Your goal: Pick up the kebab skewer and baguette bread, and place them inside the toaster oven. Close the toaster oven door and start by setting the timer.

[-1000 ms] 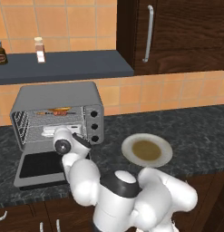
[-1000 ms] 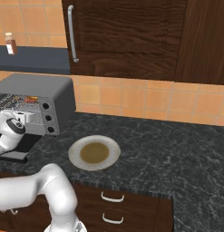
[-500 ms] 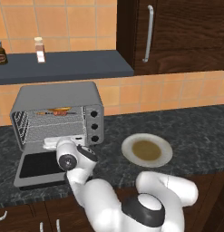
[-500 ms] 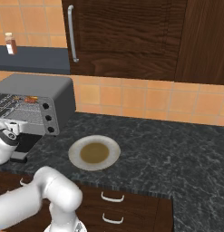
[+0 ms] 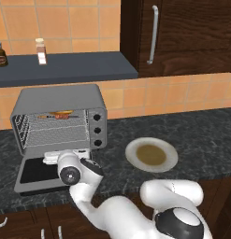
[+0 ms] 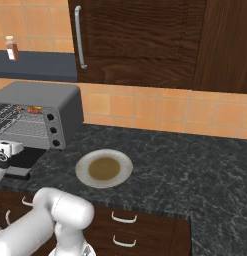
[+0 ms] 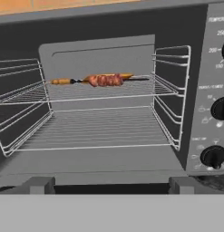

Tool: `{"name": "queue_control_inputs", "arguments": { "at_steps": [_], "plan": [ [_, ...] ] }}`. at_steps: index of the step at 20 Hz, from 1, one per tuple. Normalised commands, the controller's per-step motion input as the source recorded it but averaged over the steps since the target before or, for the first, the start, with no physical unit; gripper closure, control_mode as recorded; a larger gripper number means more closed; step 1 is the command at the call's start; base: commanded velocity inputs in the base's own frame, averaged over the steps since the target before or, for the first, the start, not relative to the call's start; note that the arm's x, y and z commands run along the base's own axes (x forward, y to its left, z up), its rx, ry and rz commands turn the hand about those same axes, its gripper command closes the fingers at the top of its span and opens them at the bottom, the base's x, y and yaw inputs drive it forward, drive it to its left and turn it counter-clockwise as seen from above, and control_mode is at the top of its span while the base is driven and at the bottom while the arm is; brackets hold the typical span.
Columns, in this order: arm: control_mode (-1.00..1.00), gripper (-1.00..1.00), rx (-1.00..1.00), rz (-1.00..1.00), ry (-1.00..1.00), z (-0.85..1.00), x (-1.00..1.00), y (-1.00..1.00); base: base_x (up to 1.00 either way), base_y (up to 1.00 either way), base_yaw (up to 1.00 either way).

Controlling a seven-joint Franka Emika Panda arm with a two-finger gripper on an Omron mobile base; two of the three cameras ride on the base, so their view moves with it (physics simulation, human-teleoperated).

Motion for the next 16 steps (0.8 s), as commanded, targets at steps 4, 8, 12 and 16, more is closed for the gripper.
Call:
{"name": "queue_control_inputs", "arguments": {
  "at_steps": [4,8,12,16],
  "plan": [
    [-1.0,-1.0,0.0,0.0,0.14,0.0,-0.61,0.08,0.0,0.0,0.0],
    [-1.0,-1.0,0.0,0.0,0.12,0.0,-0.68,0.06,0.0,0.0,0.0],
    [-1.0,-1.0,0.0,0.0,0.07,-0.01,-0.63,0.05,0.0,0.0,0.0],
    [-1.0,-1.0,-0.01,0.0,0.01,-0.12,-0.59,0.03,0.0,0.0,0.0]
  ]
}}
